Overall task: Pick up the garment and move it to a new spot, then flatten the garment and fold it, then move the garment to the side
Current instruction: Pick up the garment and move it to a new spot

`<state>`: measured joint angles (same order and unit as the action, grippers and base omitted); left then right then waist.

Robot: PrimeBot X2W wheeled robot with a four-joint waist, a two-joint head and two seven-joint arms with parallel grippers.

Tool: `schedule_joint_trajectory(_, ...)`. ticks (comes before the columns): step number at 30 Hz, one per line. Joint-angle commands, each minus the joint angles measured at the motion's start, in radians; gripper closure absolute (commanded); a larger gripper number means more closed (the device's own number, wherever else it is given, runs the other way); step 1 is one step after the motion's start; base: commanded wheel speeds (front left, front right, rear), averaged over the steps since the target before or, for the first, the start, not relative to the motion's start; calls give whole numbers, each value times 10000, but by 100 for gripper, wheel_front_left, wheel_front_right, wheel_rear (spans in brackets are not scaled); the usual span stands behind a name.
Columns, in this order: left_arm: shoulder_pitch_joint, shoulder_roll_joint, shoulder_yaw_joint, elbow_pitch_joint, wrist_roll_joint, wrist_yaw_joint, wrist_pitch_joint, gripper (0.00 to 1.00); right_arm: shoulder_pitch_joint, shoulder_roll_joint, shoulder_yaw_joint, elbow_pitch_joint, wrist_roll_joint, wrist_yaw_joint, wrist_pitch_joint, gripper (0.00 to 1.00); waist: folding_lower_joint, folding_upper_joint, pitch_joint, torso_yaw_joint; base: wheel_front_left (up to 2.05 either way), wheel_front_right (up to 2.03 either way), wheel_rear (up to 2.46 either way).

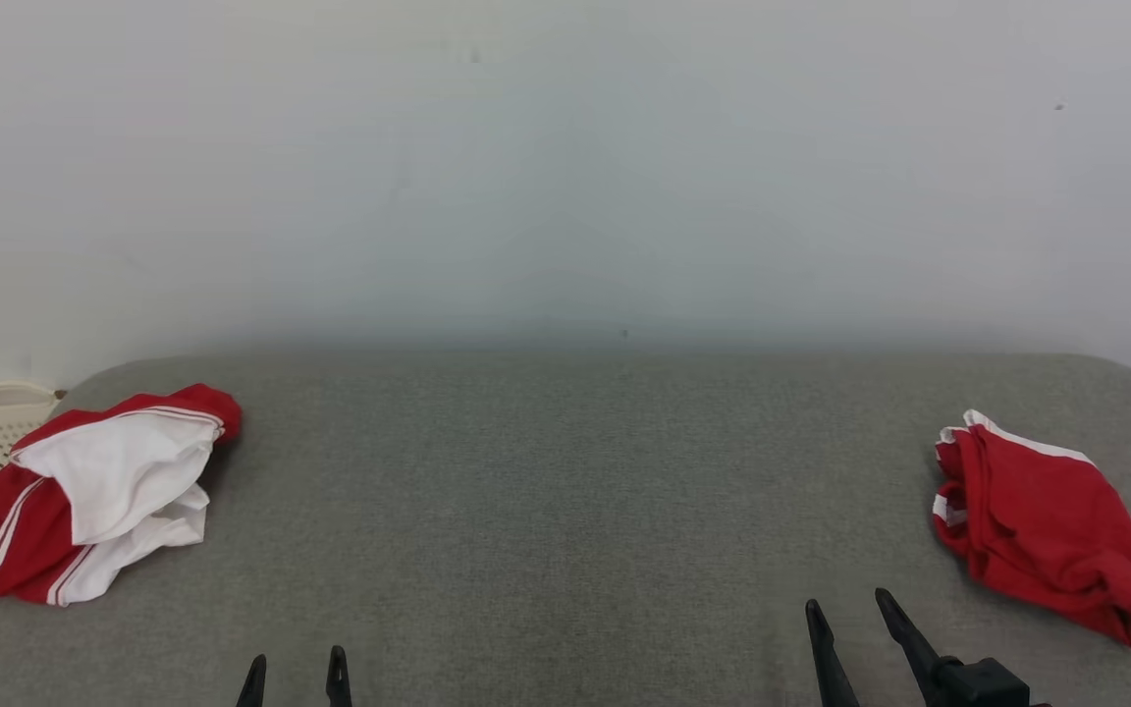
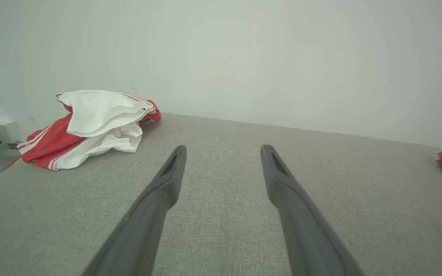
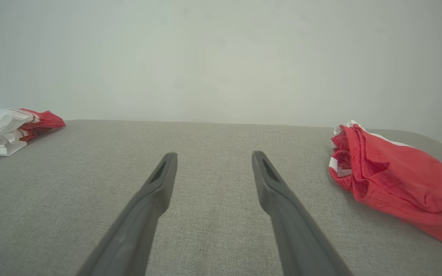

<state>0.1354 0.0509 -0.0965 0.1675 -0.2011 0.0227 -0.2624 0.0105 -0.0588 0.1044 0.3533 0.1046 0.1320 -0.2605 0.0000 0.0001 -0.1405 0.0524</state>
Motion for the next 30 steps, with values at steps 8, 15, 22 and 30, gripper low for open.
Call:
schedule_joint_trajectory(8, 278, 217, 263, -96, -136, 73, 6, 0, 303, 61, 229, -510, 115, -20, -33, 0, 0, -1, -59, 1905, 0, 0, 0)
schedule_joint_trajectory(15, 342, 679, 732, -143, -438, 29, 151, 0, 233, 101, 628, -626, 352, -20, -34, 0, 0, -1, -73, 3427, 0, 0, 0)
schedule_joint_trajectory(22, 419, 686, 1310, -219, -757, 163, -4, 0, -683, 96, 1485, -488, 568, -20, -28, 0, 0, -1, 483, 4046, 0, 0, 0)
schedule_joint_trajectory(30, 266, 546, 2068, -115, -791, -69, -38, 0, -1346, 95, 2094, -171, 700, -20, -29, 0, 0, -1, 816, 4337, 0, 0, 0)
